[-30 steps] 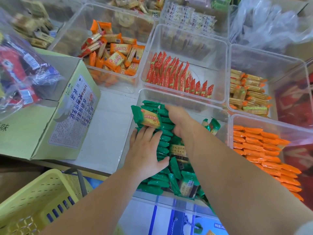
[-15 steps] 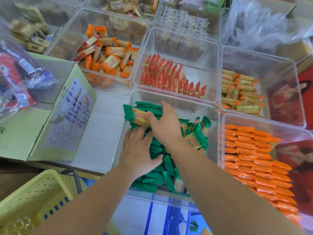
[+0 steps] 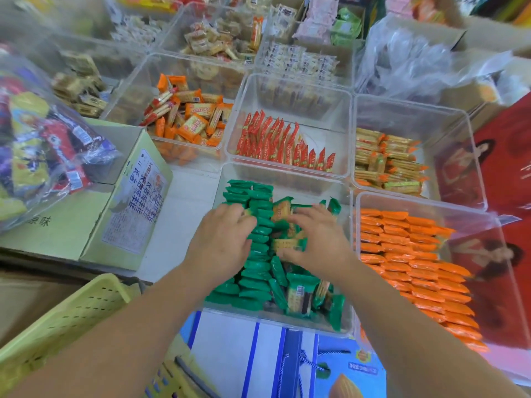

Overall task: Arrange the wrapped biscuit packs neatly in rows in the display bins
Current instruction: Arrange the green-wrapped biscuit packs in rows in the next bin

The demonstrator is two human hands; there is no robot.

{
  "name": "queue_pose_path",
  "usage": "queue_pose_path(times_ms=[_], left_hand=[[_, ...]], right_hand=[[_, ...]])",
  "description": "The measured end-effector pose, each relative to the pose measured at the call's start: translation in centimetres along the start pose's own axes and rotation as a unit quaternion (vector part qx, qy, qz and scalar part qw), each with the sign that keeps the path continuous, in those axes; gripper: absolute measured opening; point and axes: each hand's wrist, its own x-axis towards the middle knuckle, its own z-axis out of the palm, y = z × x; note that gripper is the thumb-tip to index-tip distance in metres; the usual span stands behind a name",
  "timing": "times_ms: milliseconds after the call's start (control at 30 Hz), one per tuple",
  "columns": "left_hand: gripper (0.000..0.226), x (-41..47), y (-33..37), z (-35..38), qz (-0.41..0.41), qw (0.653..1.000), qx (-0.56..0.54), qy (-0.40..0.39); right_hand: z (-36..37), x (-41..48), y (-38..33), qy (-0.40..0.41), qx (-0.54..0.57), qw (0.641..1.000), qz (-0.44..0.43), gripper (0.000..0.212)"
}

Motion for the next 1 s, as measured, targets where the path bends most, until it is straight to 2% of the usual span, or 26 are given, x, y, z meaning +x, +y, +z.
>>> queue_pose_path(times_ms=[67,100,167,367,500,667,833,1000], left_hand=[[0.062,0.9,-0.4,0.1,-0.012,0.996,0.028,-0.089],[0.073,1.1,-0.6,0.5,-0.027,0.989,0.046,-0.138],[0.082,1.3,-0.5,1.1,-0.052,0.974,0.076,-0.208],[0.081,-2.2,1.6,1.7,-0.122,0.976,0.098,-0.153],[0.086,-6.6,3.4,3.1,-0.190,0.958,0.112,-0.184],[0.096,-8.3,4.5,2.9,-0.307,0.926,0.074,-0.205],[0.110,-8.3,5.0,2.3,-0.309,0.928,0.052,-0.203],[0.117,-8.9,4.3,2.9,-0.275,0.944,0.037,-0.180]], right_hand=[[-0.2,-1.7,1.1,-0.087,-0.072,0.994,-0.003,0.110],[0.0,-2.5,1.4,-0.124,-0.067,0.990,0.001,0.119],[0.7,-3.9,1.9,-0.163,-0.046,0.985,0.020,0.126],[2.6,-4.9,1.0,-0.134,-0.062,0.985,0.088,0.124],[3.1,-4.6,0.2,-0.147,-0.052,0.984,0.082,0.117],[3.1,-4.7,0.6,-0.167,-0.059,0.981,0.078,0.113],[3.9,-6.3,1.1,-0.123,-0.076,0.988,0.050,0.095],[4.5,-7.1,1.0,-0.105,-0.064,0.990,0.069,0.080]])
